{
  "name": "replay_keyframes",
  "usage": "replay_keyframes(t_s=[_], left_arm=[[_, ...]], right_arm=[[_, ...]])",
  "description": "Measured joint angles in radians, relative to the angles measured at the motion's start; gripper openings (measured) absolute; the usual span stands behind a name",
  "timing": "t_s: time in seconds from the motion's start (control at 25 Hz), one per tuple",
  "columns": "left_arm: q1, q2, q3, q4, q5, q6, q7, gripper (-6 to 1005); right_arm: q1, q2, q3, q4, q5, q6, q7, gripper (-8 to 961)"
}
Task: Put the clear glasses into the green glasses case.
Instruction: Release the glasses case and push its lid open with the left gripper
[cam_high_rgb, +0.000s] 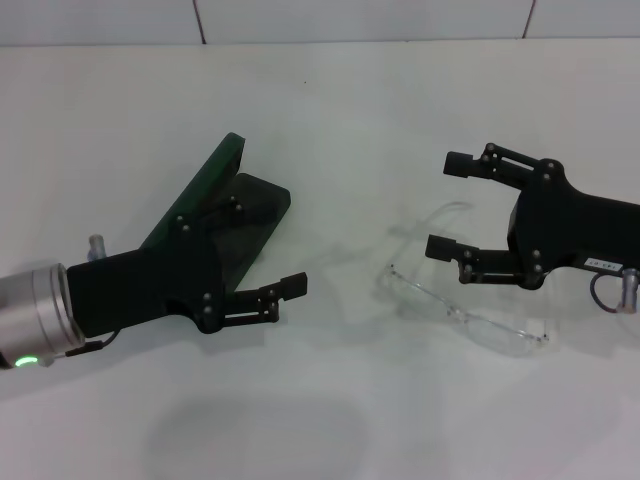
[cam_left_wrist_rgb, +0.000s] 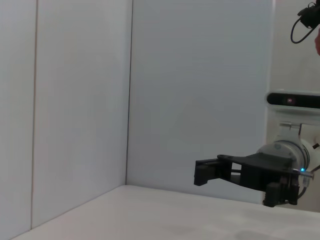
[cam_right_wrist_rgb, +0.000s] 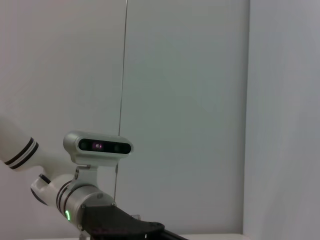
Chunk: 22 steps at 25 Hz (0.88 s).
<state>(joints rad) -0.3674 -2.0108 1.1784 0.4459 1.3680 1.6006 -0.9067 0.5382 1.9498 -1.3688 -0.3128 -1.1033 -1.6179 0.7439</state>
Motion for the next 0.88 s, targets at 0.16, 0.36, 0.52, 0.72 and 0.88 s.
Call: replay_keyframes(t_s=[0.16, 0.36, 0.52, 0.72, 0.88], left_arm=[[0.004, 0.001, 0.000, 0.000, 0.000, -0.007, 0.001, 891], [0.005, 0.001, 0.000, 0.001, 0.000, -0.009, -0.001, 890], [0.006, 0.001, 0.000, 0.009, -0.005, -0.009, -0.008, 889], [0.011, 0.000, -0.045, 0.141, 0.022, -0.054, -0.124, 888], [0.014, -0.017, -0.087, 0.276, 0.135, -0.234, -0.301, 887]], right_arm=[[-0.002, 0.009, 0.001, 0.000, -0.001, 0.002, -0.002, 798], [-0.002, 0.013, -0.003, -0.002, -0.012, 0.002, -0.002, 862], [-0.003, 0.017, -0.001, -0.009, -0.025, 0.002, -0.003, 851], [-0.003, 0.019, 0.001, -0.013, -0.029, 0.002, -0.003, 848], [-0.003, 0.018, 0.001, -0.015, -0.029, 0.001, -0.003, 848]])
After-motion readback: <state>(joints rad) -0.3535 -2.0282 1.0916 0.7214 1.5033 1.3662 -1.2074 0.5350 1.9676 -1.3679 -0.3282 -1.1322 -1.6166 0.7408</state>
